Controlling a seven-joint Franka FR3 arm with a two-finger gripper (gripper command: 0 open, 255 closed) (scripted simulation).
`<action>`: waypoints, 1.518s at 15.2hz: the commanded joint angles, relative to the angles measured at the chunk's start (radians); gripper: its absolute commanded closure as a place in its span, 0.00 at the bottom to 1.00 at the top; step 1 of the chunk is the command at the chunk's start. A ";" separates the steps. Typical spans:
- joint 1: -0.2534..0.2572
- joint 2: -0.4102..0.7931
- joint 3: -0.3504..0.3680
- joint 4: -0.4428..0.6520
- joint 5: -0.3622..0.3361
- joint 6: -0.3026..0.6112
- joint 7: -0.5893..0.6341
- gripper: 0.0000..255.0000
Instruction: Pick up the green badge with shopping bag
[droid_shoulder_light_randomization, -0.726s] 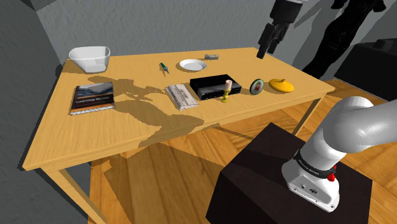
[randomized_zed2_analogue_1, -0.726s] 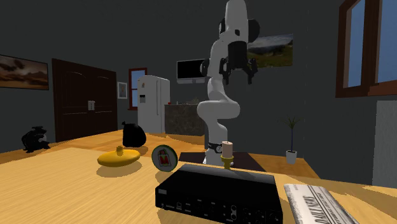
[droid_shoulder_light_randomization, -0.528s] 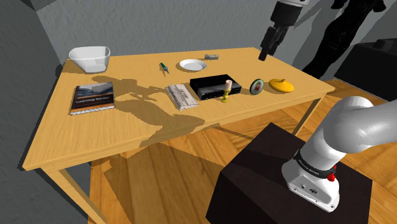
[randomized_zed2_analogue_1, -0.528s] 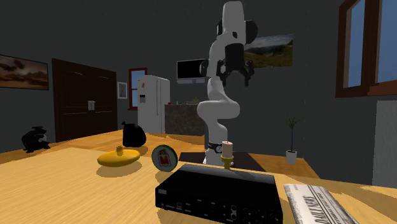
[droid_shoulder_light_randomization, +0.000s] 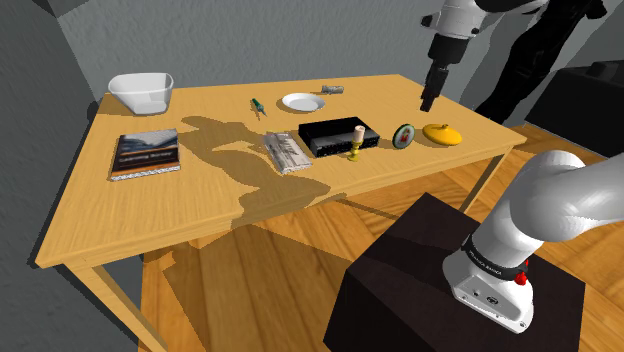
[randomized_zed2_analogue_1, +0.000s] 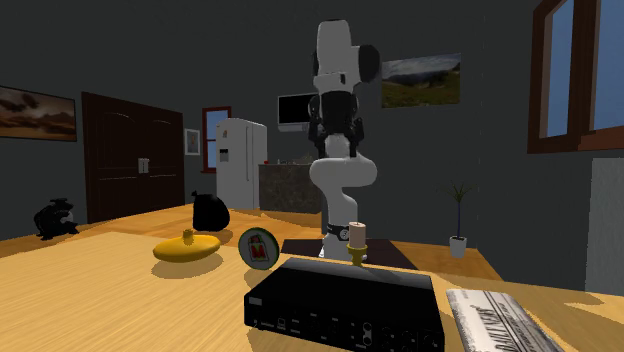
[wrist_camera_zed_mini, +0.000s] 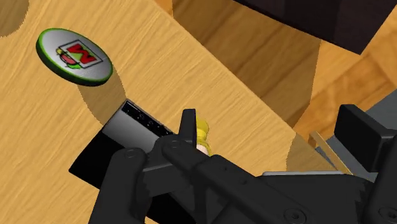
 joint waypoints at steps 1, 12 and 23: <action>0.010 0.040 -0.061 -0.003 -0.041 0.029 -0.122 0.00; 0.111 0.388 -0.361 0.100 -0.154 0.218 -0.733 0.00; 0.170 0.695 -0.486 0.183 -0.071 0.398 -1.089 0.00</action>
